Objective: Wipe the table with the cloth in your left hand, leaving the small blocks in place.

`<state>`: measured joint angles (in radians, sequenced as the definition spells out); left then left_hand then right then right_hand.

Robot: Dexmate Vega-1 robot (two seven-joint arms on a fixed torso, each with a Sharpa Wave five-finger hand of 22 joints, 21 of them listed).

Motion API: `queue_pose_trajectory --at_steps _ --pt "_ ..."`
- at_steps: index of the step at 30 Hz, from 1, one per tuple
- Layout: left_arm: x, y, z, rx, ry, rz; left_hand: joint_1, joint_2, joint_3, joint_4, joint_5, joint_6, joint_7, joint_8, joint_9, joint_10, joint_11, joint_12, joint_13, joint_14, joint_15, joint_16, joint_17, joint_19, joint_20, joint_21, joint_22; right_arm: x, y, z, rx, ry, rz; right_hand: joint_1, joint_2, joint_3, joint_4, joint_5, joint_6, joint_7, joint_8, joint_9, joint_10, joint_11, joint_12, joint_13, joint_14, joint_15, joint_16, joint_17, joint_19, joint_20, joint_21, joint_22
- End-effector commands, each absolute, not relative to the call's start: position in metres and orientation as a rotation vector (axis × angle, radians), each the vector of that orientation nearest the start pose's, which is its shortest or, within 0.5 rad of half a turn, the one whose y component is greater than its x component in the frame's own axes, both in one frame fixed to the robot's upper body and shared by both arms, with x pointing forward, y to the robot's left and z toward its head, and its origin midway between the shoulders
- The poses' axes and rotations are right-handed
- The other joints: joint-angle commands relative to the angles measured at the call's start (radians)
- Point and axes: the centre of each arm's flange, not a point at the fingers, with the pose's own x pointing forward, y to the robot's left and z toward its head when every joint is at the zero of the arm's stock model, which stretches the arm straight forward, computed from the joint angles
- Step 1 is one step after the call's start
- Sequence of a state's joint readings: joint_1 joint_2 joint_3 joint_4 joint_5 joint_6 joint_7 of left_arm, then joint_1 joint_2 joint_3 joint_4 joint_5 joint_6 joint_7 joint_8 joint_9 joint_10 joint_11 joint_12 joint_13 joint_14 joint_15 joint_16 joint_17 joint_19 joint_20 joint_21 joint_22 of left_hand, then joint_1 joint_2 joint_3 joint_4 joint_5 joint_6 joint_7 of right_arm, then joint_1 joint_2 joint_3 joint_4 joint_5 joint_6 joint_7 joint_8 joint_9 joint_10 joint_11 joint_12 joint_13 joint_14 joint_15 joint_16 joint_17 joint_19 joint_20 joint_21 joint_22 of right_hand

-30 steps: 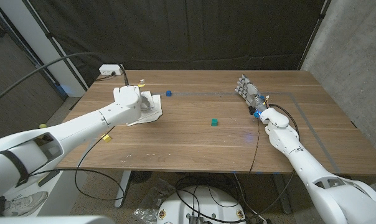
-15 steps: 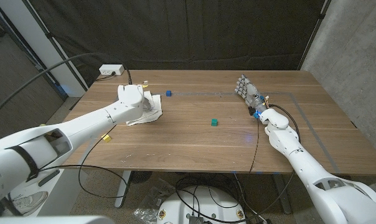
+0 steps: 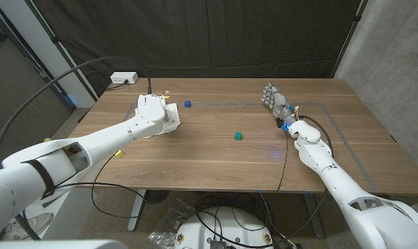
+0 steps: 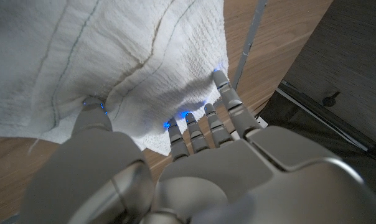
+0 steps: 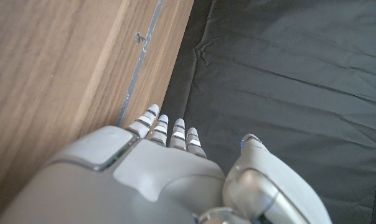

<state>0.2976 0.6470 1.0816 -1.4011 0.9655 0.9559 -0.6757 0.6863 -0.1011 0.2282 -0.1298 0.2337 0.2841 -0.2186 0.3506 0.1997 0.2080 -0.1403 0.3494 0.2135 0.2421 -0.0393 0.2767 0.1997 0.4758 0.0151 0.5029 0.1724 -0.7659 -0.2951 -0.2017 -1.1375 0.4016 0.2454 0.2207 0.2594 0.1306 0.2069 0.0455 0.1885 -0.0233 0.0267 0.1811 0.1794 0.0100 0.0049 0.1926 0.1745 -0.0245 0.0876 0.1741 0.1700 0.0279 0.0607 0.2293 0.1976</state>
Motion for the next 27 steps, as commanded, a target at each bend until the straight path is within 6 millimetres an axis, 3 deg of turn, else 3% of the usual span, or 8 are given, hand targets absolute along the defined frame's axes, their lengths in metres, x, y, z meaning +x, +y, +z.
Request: queue_pose_trajectory --at_steps 1,7,10,13,18,21,24,27 --pt "0.683 0.286 0.021 1.757 0.357 0.354 0.11 0.053 0.017 -0.011 -0.01 0.059 0.002 0.011 -0.002 0.048 -0.004 0.005 -0.002 0.055 -0.127 0.013 0.0 0.062 -0.026 0.002 0.0 0.681 -0.27 -0.02 -0.025 -0.578 0.258 -0.005 -0.005 0.0 -0.002 -0.001 -0.004 -0.001 0.006 0.001 0.001 0.006 0.005 0.002 0.003 0.01 0.007 0.001 0.002 0.008 -0.002 0.004" --pt "0.684 0.285 0.01 1.778 0.31 0.375 0.169 0.069 0.032 -0.018 -0.021 0.158 0.027 0.033 -0.003 0.14 -0.012 0.013 -0.002 0.13 -0.148 0.025 0.004 0.125 -0.053 -0.004 0.001 0.679 -0.272 -0.02 -0.03 -0.581 0.25 -0.006 -0.005 -0.001 -0.002 -0.001 -0.004 -0.001 0.006 0.001 0.001 0.005 0.005 0.002 0.004 0.009 0.007 0.001 0.002 0.009 -0.002 0.004" --pt "0.683 0.284 0.007 1.793 0.265 0.407 0.239 0.099 0.057 -0.021 -0.03 0.257 0.033 0.054 -0.004 0.273 -0.025 0.035 -0.001 0.252 -0.182 0.053 0.009 0.199 -0.093 0.001 0.003 0.679 -0.273 -0.019 -0.041 -0.578 0.246 -0.006 -0.005 -0.001 -0.003 -0.001 -0.005 -0.002 0.006 0.001 0.002 0.006 0.005 0.002 0.005 0.009 0.007 0.001 0.003 0.009 -0.002 0.004" --pt "0.682 0.282 0.005 1.803 0.209 0.442 0.316 0.132 0.091 -0.023 -0.044 0.363 0.067 0.074 -0.006 0.372 -0.035 0.038 -0.001 0.389 -0.187 0.073 0.01 0.274 -0.138 0.012 0.004 0.679 -0.273 -0.019 -0.043 -0.576 0.245 -0.006 -0.005 -0.001 -0.003 -0.001 -0.005 -0.002 0.006 0.001 0.002 0.006 0.005 0.002 0.005 0.009 0.007 0.001 0.003 0.009 -0.002 0.004" --pt "0.678 0.281 0.005 1.812 0.122 0.496 0.475 0.195 0.157 -0.035 -0.057 0.549 0.105 0.114 0.0 0.535 -0.014 0.051 0.029 0.645 -0.2 0.138 0.071 0.341 -0.187 0.04 0.013 0.68 -0.272 -0.02 -0.045 -0.576 0.245 -0.007 -0.005 -0.001 -0.004 0.0 -0.004 -0.003 0.006 0.001 0.002 0.005 0.005 0.002 0.005 0.009 0.007 0.001 0.001 0.009 -0.003 0.004" --pt "0.675 0.28 0.005 1.802 0.055 0.533 0.523 0.2 0.14 -0.023 -0.06 0.667 0.15 0.154 0.007 0.642 -0.002 0.084 0.06 0.75 -0.199 0.194 0.15 0.388 -0.196 0.088 0.024 0.68 -0.272 -0.02 -0.05 -0.576 0.241 -0.007 -0.005 -0.001 -0.004 0.0 -0.004 -0.003 0.006 0.001 0.001 0.005 0.004 0.002 0.005 0.01 0.006 0.001 0.001 0.009 -0.003 0.004" --pt "0.67 0.279 0.005 1.802 -0.027 0.586 0.539 0.197 0.124 -0.015 -0.06 0.693 0.157 0.152 0.006 0.748 -0.03 0.146 0.114 0.853 -0.198 0.234 0.215 0.437 -0.201 0.14 0.031 0.679 -0.272 -0.02 -0.051 -0.576 0.239 -0.007 -0.006 -0.001 -0.004 0.0 -0.004 -0.002 0.006 0.001 0.001 0.005 0.004 0.002 0.005 0.009 0.006 0.001 0.001 0.009 -0.003 0.004" --pt "0.666 0.277 0.006 1.777 -0.097 0.603 0.538 0.201 0.116 -0.007 -0.058 0.689 0.159 0.143 0.008 0.762 -0.041 0.169 0.147 0.902 -0.195 0.249 0.248 0.462 -0.206 0.169 0.034 0.679 -0.273 -0.019 -0.052 -0.578 0.238 -0.007 -0.006 -0.001 -0.005 0.0 -0.005 -0.002 0.006 0.001 0.001 0.005 0.004 0.002 0.004 0.009 0.006 0.001 0.001 0.009 -0.003 0.004"
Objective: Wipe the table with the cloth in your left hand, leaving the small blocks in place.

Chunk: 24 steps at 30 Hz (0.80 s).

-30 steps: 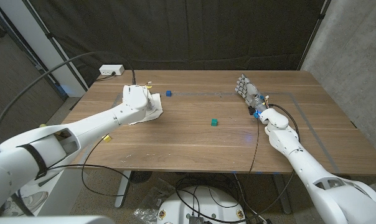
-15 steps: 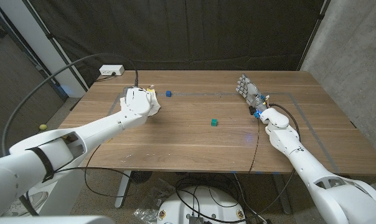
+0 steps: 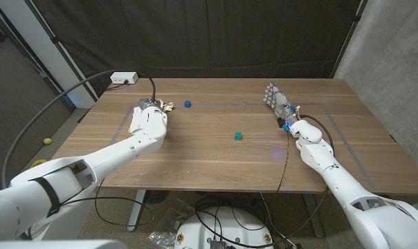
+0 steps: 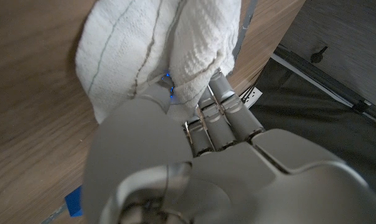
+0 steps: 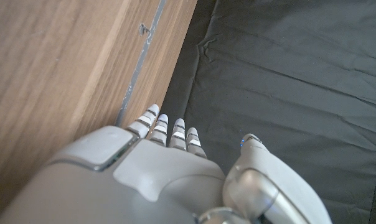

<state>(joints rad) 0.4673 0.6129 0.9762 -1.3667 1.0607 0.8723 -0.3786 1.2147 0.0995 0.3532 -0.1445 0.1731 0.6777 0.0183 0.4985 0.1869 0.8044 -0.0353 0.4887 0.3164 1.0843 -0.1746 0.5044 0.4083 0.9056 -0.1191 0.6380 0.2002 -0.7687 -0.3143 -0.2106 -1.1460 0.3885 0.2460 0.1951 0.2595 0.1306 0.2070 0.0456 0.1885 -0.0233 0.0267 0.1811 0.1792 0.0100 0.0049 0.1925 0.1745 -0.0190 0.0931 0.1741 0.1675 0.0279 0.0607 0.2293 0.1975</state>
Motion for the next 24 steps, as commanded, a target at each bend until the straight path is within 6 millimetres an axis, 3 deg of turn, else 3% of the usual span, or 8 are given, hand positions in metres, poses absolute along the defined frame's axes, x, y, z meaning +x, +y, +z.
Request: queue_pose_trajectory --at_steps 1,15,24 --pt "0.664 0.277 0.006 1.758 -0.122 0.605 0.01 0.0 -0.011 0.008 0.003 0.292 -0.074 -0.006 0.025 0.165 -0.149 0.034 0.051 0.066 -0.059 0.022 0.045 0.038 -0.072 0.039 0.006 0.678 -0.272 -0.019 -0.053 -0.58 0.237 -0.007 -0.006 -0.002 -0.005 0.0 -0.004 -0.003 0.006 0.001 0.001 0.004 0.004 0.002 -0.001 0.003 0.006 0.003 0.001 0.008 -0.003 0.004" --pt "0.636 0.262 0.018 1.591 -0.48 0.526 0.024 -0.002 -0.021 0.006 0.01 0.292 -0.048 0.007 0.063 0.16 -0.137 0.064 0.102 0.108 -0.059 0.024 0.089 0.068 -0.08 0.084 0.01 0.673 -0.271 -0.018 -0.061 -0.589 0.234 -0.008 -0.006 -0.002 -0.006 0.0 -0.004 -0.003 0.006 0.001 0.001 0.003 0.004 0.002 -0.003 0.003 0.005 0.003 0.001 0.008 -0.004 0.004" --pt "0.618 0.25 0.03 1.53 -0.572 0.403 0.033 -0.003 -0.025 0.005 0.014 0.29 -0.042 0.011 0.08 0.153 -0.129 0.072 0.124 0.104 -0.058 0.02 0.11 0.067 -0.083 0.101 0.013 0.665 -0.271 -0.018 -0.068 -0.598 0.232 -0.009 -0.006 -0.003 -0.007 0.0 -0.004 -0.003 0.006 0.001 0.002 0.004 0.004 0.002 -0.004 0.003 0.005 0.003 0.0 0.009 -0.004 0.004"
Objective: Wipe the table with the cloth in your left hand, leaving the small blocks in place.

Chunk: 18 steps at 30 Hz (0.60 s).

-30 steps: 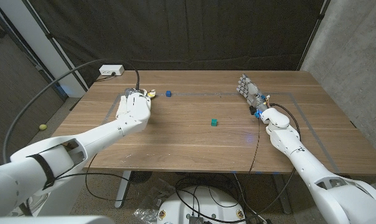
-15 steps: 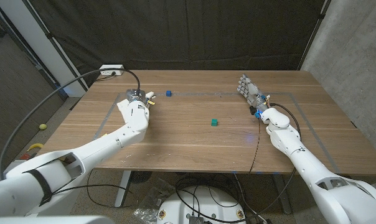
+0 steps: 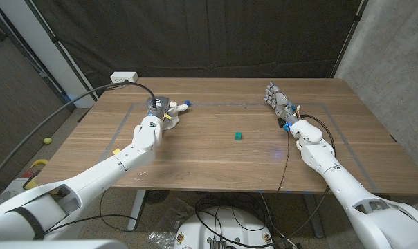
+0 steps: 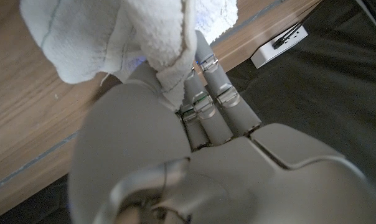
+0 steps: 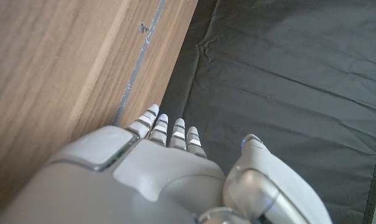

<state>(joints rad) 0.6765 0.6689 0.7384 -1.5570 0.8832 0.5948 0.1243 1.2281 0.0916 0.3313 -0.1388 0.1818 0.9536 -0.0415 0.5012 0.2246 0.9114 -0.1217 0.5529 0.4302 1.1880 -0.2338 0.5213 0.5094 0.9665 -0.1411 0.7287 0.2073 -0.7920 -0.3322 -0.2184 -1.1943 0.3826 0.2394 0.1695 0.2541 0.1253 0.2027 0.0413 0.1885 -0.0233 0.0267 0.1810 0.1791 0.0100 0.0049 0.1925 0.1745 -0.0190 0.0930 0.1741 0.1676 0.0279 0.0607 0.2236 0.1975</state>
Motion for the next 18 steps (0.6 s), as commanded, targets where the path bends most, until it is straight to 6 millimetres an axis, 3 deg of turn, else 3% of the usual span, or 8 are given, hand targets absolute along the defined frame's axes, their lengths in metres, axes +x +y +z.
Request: queue_pose_trajectory --at_steps 1,18 --pt "0.614 0.248 0.033 1.539 -0.578 0.375 0.021 0.005 -0.003 -0.001 0.006 0.013 0.018 0.008 0.045 0.045 -0.038 0.009 0.013 0.0 0.002 0.003 0.011 0.007 -0.061 0.013 0.006 0.663 -0.271 -0.018 -0.074 -0.603 0.235 -0.004 0.0 0.002 -0.002 0.0 -0.004 -0.003 0.006 0.001 0.002 0.005 0.005 0.002 -0.004 0.003 0.005 0.003 0.0 0.008 0.002 0.004" --pt "0.575 0.236 0.032 1.58 -0.565 0.182 0.039 0.001 -0.011 -0.003 0.014 0.019 0.037 0.012 0.065 0.05 -0.028 0.018 0.045 0.008 0.004 0.006 0.049 0.02 -0.065 0.056 0.014 0.638 -0.259 -0.03 -0.071 -0.614 0.229 -0.007 -0.001 0.0 -0.003 0.001 -0.003 -0.001 0.007 0.001 0.002 0.004 0.004 0.002 -0.005 0.002 0.004 0.003 0.0 0.007 0.002 0.004"
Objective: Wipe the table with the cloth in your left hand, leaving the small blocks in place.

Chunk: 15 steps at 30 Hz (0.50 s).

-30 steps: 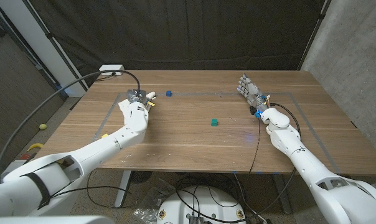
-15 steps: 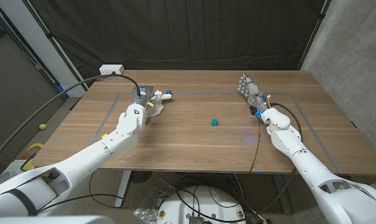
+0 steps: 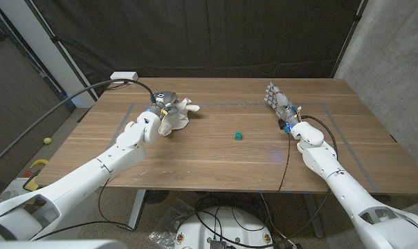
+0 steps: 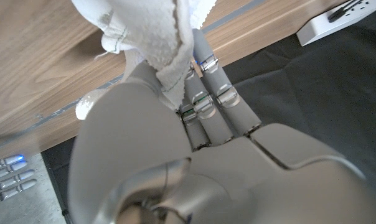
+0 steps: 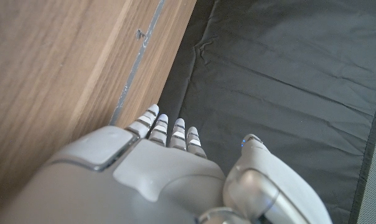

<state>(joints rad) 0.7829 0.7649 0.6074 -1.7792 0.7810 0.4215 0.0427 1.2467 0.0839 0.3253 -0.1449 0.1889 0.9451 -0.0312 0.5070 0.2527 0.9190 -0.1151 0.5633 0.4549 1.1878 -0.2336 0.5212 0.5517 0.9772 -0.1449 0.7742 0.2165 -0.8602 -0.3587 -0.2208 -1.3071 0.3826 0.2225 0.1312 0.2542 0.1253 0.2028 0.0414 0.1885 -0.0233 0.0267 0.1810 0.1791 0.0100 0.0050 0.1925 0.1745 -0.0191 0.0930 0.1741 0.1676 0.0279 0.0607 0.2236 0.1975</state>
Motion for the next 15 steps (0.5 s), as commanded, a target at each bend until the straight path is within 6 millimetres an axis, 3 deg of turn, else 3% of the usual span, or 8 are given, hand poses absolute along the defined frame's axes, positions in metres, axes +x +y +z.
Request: queue_pose_trajectory --at_steps 1,15 --pt "0.573 0.236 0.031 1.581 -0.562 0.172 0.021 0.009 -0.006 0.004 0.007 0.028 0.026 0.006 0.037 0.044 -0.036 0.008 0.021 0.008 0.004 0.006 0.008 0.009 -0.061 0.012 0.005 0.636 -0.259 -0.031 -0.075 -0.617 0.231 -0.007 -0.001 0.0 -0.003 0.001 -0.003 -0.001 0.006 0.001 0.002 0.004 0.004 0.002 -0.005 0.001 0.004 0.003 0.0 0.007 0.002 0.004" --pt "0.546 0.232 0.021 1.621 -0.591 0.053 0.024 0.006 -0.01 0.006 0.009 0.032 0.028 0.001 0.036 0.047 -0.038 0.008 0.035 0.01 0.005 0.006 0.026 0.003 -0.06 0.03 0.005 0.611 -0.247 -0.038 -0.09 -0.646 0.21 -0.01 -0.002 -0.002 -0.003 0.001 -0.002 0.0 0.007 0.001 0.002 0.004 0.004 0.002 -0.006 0.0 0.004 0.004 0.0 0.006 0.001 0.004"
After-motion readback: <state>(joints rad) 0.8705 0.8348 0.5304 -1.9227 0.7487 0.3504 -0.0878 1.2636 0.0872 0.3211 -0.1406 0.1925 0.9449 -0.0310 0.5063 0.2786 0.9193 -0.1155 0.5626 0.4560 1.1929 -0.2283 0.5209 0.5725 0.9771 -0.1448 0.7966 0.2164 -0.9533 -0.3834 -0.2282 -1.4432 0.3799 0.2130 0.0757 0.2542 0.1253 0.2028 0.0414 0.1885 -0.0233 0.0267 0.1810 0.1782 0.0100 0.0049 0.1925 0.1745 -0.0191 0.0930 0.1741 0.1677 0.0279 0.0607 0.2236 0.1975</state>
